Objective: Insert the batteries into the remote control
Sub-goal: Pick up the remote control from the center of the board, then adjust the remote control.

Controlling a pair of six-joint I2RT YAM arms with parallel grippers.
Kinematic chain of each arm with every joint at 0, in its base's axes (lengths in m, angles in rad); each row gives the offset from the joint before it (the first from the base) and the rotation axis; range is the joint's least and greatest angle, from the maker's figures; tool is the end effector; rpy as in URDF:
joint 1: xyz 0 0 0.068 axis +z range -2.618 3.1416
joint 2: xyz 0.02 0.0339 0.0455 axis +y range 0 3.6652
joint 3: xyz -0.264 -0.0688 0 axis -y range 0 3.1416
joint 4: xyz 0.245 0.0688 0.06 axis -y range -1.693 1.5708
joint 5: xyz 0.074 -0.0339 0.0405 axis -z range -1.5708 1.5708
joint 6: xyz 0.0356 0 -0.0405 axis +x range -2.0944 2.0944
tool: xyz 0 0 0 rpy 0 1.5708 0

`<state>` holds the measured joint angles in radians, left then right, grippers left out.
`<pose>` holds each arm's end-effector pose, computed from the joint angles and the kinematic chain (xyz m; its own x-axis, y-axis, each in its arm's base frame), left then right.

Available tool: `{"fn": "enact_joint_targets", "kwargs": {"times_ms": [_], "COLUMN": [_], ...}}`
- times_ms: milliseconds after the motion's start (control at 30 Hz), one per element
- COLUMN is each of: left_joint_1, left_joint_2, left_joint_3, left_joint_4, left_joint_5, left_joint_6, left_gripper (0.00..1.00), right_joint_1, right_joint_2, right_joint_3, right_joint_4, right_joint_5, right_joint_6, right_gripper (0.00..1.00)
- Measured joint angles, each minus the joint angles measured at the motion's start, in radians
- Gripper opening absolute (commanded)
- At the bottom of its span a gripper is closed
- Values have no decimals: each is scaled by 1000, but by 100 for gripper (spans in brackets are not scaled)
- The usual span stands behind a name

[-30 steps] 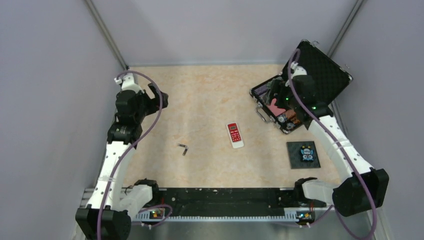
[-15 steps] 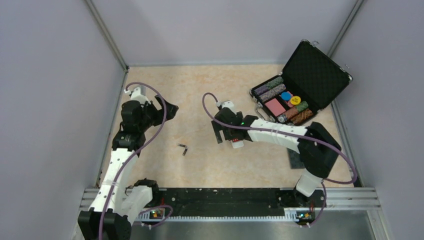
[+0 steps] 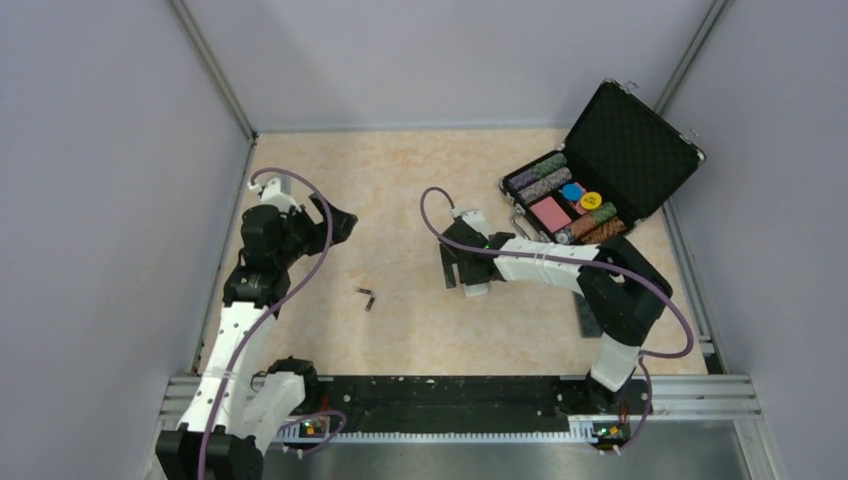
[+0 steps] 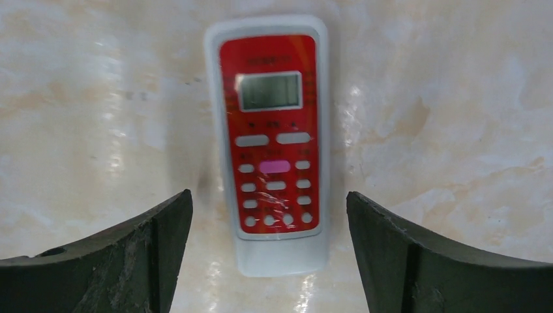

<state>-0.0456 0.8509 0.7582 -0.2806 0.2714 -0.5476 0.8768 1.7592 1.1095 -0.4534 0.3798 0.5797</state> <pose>0.1956 -0.0185 0.3096 -0.4637 -0.4809 -0.7441 0.0607 0.8206 -0.5683 0.2334 0.2599 0.1768 -0.8102 -0.1783 -0.5584 -0.1951 0.9803 -0.0299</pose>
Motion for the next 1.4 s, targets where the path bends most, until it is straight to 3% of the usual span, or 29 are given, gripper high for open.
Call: {"fn": "enact_joint_targets", "kwargs": {"times_ms": [133, 333, 500, 667, 867, 1133, 1400], "left_joint_1": [0, 0, 0, 0, 0, 0, 0], "left_joint_2": [0, 0, -5, -15, -80, -216, -167], "left_joint_3": [-5, -24, -31, -32, -50, -43, 34], "left_joint_4": [-8, -16, -19, -18, 40, 211, 448], "left_joint_5": [-1, -1, 3, 42, 165, 245, 357], "left_joint_6": [0, -2, -3, -3, -18, -188, -472], "left_gripper": [97, 96, 96, 96, 98, 99, 99], "right_joint_1": [-38, -42, -42, -48, -92, -121, -121], "right_joint_2": [-12, -14, -18, -37, -163, -290, -297], "right_joint_3": [-71, -82, -81, -62, -2, 31, 39], "right_joint_4": [35, 50, 52, 37, 107, 439, 809], "right_joint_5": [-55, -53, -70, -189, -509, -864, -1038], "right_joint_6": [35, 34, 22, 2, 44, 291, 602], "right_gripper": [80, 47, 38, 37, 37, 38, 39]}}
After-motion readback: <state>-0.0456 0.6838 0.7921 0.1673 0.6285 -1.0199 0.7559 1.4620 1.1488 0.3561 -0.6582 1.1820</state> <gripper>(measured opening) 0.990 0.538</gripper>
